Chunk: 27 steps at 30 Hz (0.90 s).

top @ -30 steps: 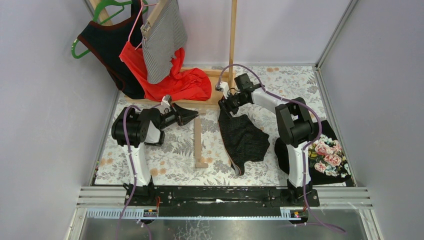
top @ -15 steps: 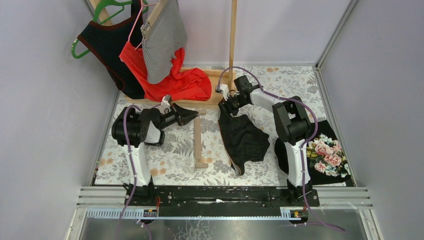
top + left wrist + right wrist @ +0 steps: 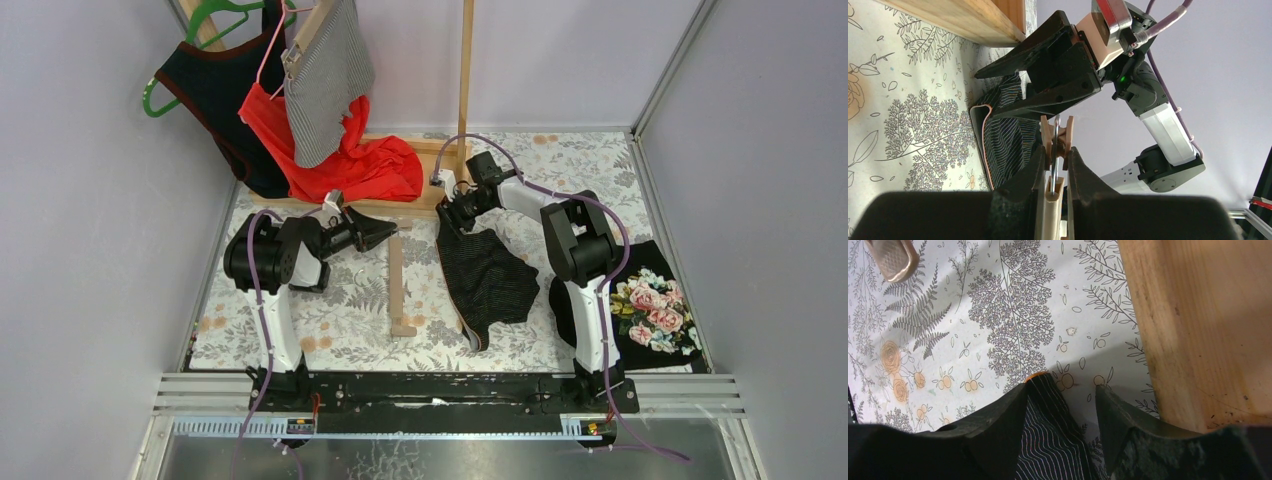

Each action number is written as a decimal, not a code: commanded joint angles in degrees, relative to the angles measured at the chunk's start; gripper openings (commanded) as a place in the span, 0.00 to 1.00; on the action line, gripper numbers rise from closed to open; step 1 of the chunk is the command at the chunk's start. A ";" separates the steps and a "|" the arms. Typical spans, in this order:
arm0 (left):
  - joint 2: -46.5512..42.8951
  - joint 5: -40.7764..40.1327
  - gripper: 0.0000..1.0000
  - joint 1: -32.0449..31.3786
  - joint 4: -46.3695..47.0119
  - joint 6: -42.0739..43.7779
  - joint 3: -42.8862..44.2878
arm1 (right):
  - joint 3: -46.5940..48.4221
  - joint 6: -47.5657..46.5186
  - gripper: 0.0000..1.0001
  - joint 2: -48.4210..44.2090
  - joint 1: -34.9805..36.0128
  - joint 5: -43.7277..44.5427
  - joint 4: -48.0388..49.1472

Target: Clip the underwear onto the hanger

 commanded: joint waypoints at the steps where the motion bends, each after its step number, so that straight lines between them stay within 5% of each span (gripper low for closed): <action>1: 1.11 -0.38 0.00 -0.27 4.26 -0.18 0.00 | 1.65 0.20 0.56 0.39 -0.13 -1.88 -1.04; 6: 1.68 -0.44 0.00 -0.23 4.75 -0.63 0.34 | 1.78 0.11 0.41 0.94 -0.05 -2.83 -1.41; 13: 2.76 -0.97 0.00 -0.27 4.64 -0.91 1.75 | -0.46 2.61 0.01 -0.65 0.28 -3.83 1.47; 27: 3.46 -5.55 0.00 -0.69 5.97 1.56 1.98 | -17.08 41.92 0.00 -13.42 6.11 8.30 31.93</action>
